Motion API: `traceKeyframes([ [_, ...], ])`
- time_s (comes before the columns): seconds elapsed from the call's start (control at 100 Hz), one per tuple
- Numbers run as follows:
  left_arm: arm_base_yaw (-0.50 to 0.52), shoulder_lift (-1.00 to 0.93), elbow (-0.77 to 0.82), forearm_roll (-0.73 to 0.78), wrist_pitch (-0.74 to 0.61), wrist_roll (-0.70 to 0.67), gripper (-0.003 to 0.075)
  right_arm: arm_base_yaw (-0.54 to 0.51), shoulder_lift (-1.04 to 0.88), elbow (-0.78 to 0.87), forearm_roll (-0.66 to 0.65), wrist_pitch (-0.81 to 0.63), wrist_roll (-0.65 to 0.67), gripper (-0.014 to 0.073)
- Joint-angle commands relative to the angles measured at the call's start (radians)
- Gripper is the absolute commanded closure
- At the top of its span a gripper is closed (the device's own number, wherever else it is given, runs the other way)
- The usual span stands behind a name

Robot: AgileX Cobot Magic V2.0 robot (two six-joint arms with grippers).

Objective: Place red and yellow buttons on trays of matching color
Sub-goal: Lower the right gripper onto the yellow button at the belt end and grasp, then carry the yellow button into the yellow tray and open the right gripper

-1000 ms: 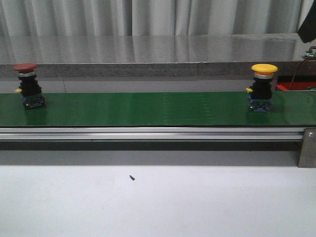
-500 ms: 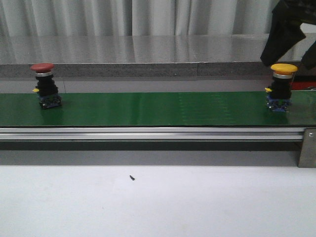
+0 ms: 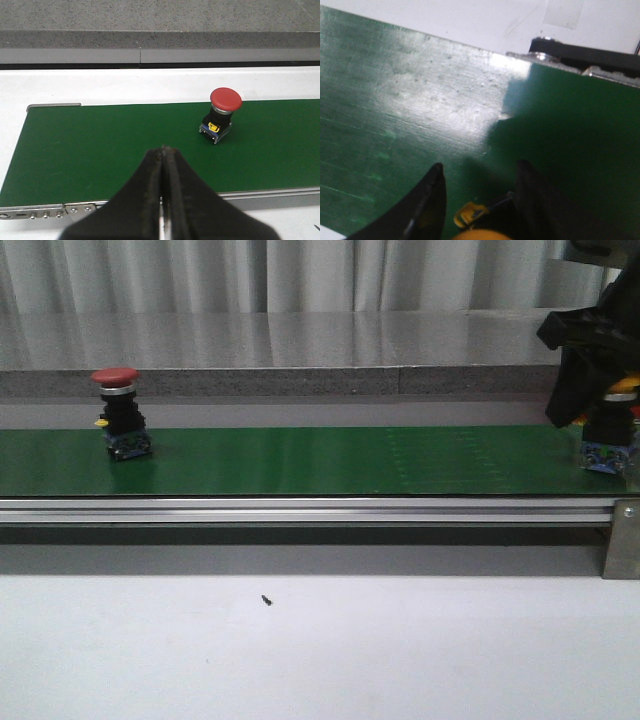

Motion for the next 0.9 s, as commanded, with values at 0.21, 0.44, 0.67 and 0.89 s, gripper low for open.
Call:
traceKeyframes([
  [0.21,-0.004,-0.011,-0.026,-0.03,-0.044,0.002,0.074,-0.026,-0.183,-0.036,0.011,0.062,0.005,0.0463],
  [0.44,-0.004,-0.011,-0.026,-0.03,-0.039,0.002,0.074,-0.204,-0.327,0.054,0.011,0.1,0.012,0.0463],
  [0.67,-0.004,-0.011,-0.026,-0.03,-0.036,0.002,0.074,-0.459,-0.465,0.226,0.034,0.023,0.012,0.0461],
  [0.89,-0.004,-0.011,-0.026,-0.03,-0.034,0.002,0.074,-0.571,-0.477,0.302,0.078,-0.094,0.012,0.0461],
])
